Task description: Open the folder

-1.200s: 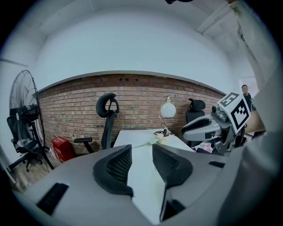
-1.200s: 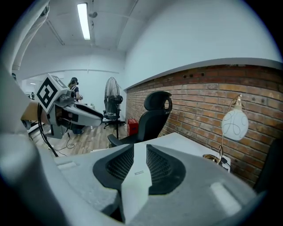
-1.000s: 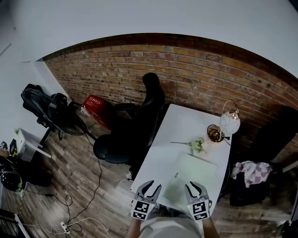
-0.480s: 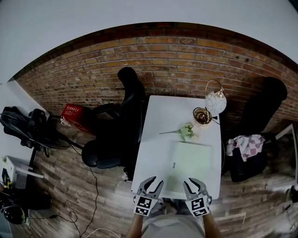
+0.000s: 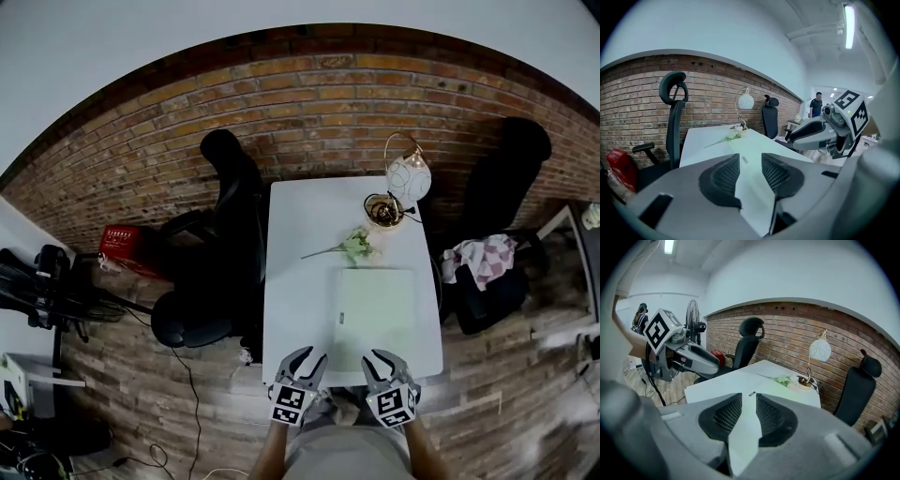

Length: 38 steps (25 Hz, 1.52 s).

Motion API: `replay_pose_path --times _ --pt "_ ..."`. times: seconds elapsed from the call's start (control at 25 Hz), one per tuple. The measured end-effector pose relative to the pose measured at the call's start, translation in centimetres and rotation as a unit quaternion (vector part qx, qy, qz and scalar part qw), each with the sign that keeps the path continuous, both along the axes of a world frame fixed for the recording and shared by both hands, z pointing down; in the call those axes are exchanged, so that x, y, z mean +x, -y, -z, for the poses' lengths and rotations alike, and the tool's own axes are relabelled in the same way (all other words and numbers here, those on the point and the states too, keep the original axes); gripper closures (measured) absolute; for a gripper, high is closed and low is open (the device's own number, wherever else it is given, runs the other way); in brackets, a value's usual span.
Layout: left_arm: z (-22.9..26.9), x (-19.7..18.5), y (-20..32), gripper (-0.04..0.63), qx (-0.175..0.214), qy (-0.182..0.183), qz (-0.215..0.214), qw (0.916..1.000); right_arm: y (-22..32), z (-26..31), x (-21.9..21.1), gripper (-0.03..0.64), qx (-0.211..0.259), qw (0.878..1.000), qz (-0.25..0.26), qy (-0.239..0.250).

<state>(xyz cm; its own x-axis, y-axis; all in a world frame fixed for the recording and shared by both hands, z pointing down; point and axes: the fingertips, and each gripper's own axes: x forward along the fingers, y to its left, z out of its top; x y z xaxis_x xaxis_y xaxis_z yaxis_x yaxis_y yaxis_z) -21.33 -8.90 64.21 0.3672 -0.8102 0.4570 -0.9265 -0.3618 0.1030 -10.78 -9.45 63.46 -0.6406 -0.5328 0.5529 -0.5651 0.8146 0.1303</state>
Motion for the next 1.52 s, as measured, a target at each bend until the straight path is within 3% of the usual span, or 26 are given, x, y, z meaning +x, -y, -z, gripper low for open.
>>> replay_pose_path --times 0.48,1.2,1.52 --pt "-3.2 0.3 -0.3 0.449 -0.03 -0.006 -0.029 0.9991 -1.3 -3.5 -0.6 0.537 -0.011 0.999 0.005 -0.036" --pt "-7.7 0.7 -0.7 0.449 -0.073 -0.01 -0.034 0.9967 -4.1 -9.2 -2.9 0.522 -0.007 0.983 0.12 -0.137" --pt "-9.2 0.9 -0.9 0.449 -0.088 -0.015 -0.029 0.9956 -5.1 -11.4 -3.4 0.468 -0.006 0.972 0.164 -0.171"
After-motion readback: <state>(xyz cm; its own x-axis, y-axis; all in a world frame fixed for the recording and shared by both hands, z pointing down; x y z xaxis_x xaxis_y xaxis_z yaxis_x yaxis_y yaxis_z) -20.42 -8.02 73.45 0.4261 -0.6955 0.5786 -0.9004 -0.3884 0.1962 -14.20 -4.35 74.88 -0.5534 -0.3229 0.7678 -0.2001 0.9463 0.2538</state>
